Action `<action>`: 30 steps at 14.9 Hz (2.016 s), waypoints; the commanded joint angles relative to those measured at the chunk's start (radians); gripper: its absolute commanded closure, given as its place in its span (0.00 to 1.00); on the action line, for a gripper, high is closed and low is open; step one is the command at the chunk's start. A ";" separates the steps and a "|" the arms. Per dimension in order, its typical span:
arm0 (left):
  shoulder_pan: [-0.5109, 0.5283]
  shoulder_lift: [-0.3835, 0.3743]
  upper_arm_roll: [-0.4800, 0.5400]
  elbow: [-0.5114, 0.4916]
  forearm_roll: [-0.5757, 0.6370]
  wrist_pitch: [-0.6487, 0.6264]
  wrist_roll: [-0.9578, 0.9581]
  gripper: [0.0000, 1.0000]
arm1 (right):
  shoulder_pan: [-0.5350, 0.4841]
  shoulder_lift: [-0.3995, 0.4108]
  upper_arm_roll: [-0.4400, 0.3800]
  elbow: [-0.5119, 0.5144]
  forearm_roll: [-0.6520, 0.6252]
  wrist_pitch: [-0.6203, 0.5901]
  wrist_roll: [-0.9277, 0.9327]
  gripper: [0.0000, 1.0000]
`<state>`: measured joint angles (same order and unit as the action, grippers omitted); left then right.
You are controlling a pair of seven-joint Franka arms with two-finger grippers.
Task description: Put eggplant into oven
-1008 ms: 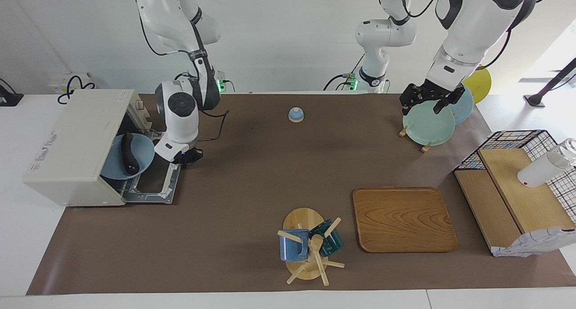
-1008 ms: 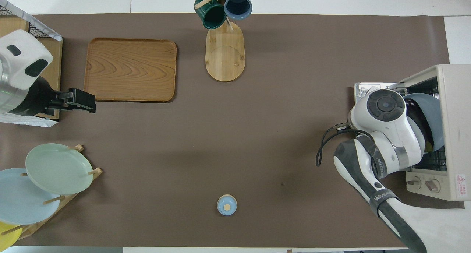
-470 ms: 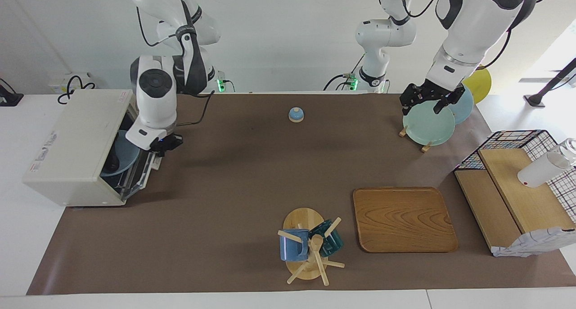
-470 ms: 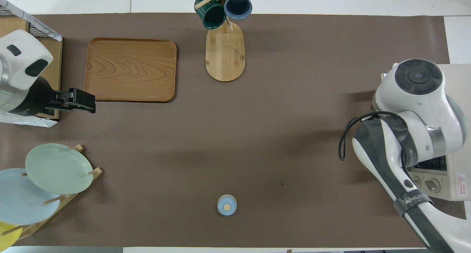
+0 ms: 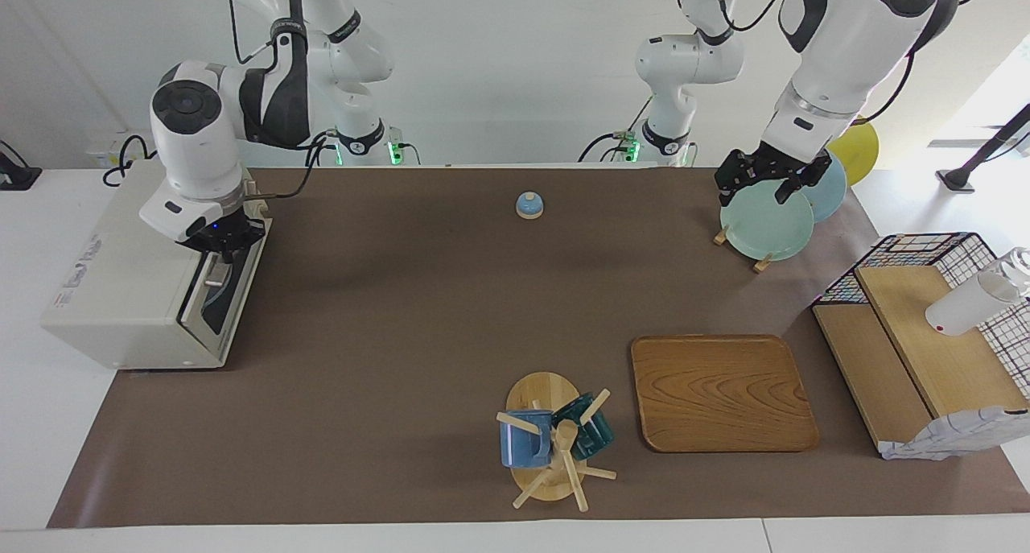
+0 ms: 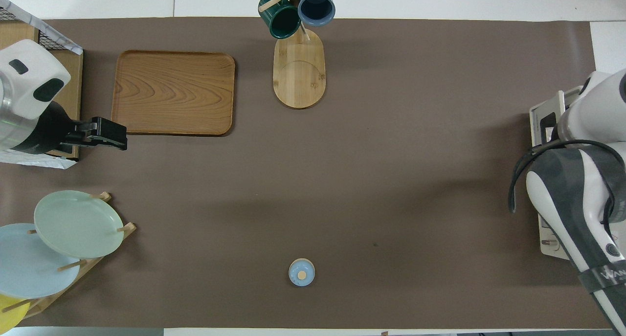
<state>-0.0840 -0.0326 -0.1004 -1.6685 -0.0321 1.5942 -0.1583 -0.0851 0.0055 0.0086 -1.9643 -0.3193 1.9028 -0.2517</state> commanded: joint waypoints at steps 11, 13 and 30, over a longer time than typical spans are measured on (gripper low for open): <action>0.009 -0.007 -0.002 -0.007 -0.002 -0.002 0.005 0.00 | 0.002 0.053 0.014 0.331 0.241 -0.317 0.002 0.00; 0.009 -0.007 -0.002 -0.007 -0.002 -0.002 0.005 0.00 | 0.005 0.039 0.019 0.331 0.243 -0.323 0.029 0.00; 0.009 -0.007 -0.002 -0.007 -0.002 0.000 0.005 0.00 | 0.142 -0.005 -0.045 0.323 0.265 -0.361 0.213 0.00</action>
<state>-0.0840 -0.0326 -0.1004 -1.6685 -0.0321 1.5942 -0.1583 0.0466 -0.0036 -0.0274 -1.6459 -0.0941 1.5365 -0.0603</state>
